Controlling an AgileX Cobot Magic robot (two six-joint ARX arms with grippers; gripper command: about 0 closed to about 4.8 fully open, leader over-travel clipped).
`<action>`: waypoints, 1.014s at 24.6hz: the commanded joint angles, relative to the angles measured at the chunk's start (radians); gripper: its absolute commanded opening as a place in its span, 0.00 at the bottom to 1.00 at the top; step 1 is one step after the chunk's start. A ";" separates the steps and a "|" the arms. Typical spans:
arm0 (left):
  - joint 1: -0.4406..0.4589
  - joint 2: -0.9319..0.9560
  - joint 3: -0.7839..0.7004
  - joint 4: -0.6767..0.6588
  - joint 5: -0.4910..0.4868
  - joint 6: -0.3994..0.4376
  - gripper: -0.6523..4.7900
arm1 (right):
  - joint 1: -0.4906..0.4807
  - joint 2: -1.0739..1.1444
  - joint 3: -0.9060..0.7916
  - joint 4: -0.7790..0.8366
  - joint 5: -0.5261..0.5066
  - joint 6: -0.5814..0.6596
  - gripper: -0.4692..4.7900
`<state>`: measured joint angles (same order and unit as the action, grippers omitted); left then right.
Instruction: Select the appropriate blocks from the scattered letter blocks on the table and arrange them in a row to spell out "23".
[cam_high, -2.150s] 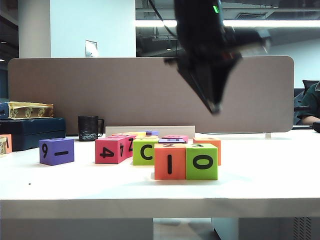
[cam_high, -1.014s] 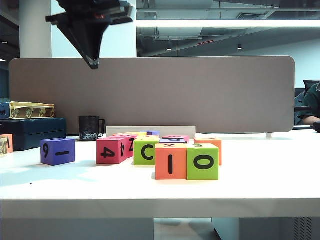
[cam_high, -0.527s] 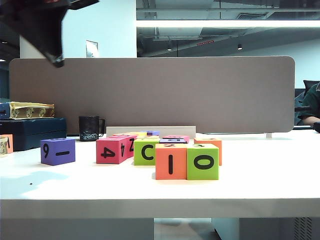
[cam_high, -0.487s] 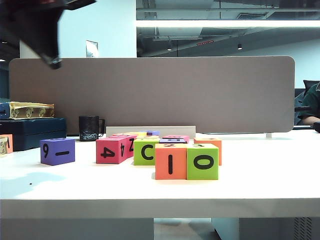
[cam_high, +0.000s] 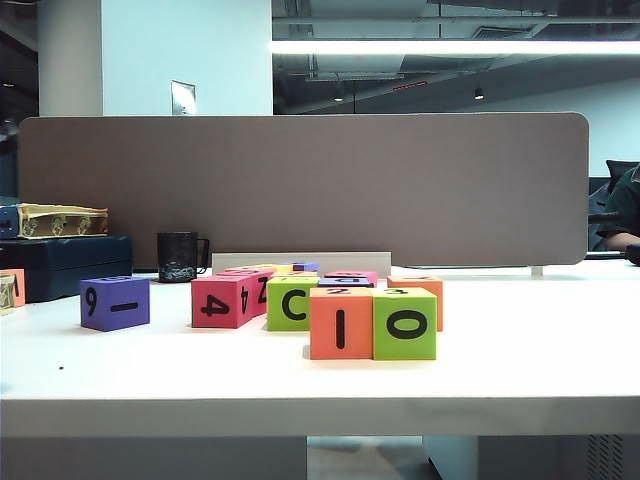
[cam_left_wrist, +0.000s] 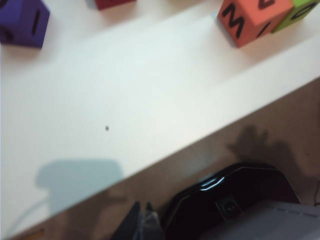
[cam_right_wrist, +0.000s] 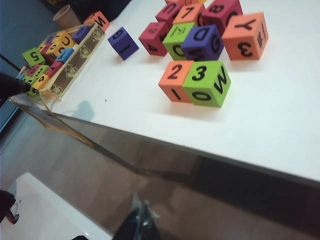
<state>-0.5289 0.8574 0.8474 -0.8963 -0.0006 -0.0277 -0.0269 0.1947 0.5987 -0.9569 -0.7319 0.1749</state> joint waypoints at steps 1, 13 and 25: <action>-0.001 -0.079 -0.045 -0.014 0.038 -0.007 0.11 | 0.000 0.002 0.003 0.002 -0.008 -0.001 0.09; -0.001 -0.280 -0.068 0.225 0.212 0.017 0.11 | 0.000 0.002 0.003 0.002 -0.009 0.000 0.09; -0.001 -0.277 -0.094 0.187 0.293 0.015 0.11 | 0.000 0.002 0.003 0.003 -0.007 0.000 0.09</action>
<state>-0.5293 0.5819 0.7494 -0.7193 0.2874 -0.0051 -0.0269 0.1944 0.5987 -0.9630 -0.7341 0.1745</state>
